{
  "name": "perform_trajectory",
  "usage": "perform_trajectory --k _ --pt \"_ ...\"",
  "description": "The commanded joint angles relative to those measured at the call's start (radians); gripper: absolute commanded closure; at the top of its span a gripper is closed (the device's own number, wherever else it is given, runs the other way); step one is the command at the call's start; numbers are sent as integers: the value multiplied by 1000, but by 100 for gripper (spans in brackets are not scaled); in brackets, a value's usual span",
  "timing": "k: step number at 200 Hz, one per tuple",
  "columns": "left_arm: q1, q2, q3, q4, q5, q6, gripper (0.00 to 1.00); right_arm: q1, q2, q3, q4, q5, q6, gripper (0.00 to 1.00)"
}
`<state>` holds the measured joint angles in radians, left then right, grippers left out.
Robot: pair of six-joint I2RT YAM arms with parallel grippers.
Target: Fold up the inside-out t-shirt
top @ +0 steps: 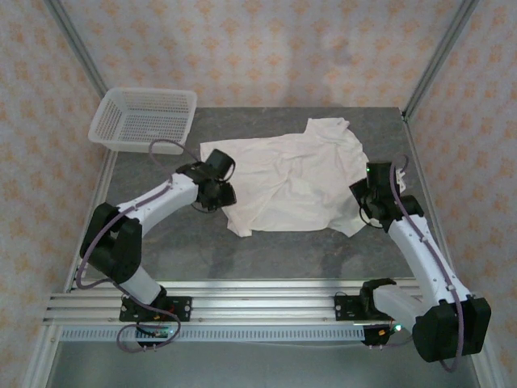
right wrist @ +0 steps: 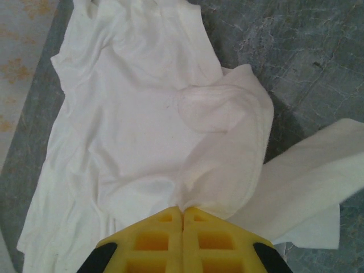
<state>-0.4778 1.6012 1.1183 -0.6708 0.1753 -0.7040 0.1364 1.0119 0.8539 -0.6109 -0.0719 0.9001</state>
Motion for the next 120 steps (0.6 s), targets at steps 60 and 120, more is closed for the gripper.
perform_trajectory --k 60,120 --pt "-82 161 21 65 46 -123 55 -3 -40 -25 2 1 -17 100" --pt "-77 95 22 -3 -110 -124 100 -3 -54 -3 -22 13 -25 100"
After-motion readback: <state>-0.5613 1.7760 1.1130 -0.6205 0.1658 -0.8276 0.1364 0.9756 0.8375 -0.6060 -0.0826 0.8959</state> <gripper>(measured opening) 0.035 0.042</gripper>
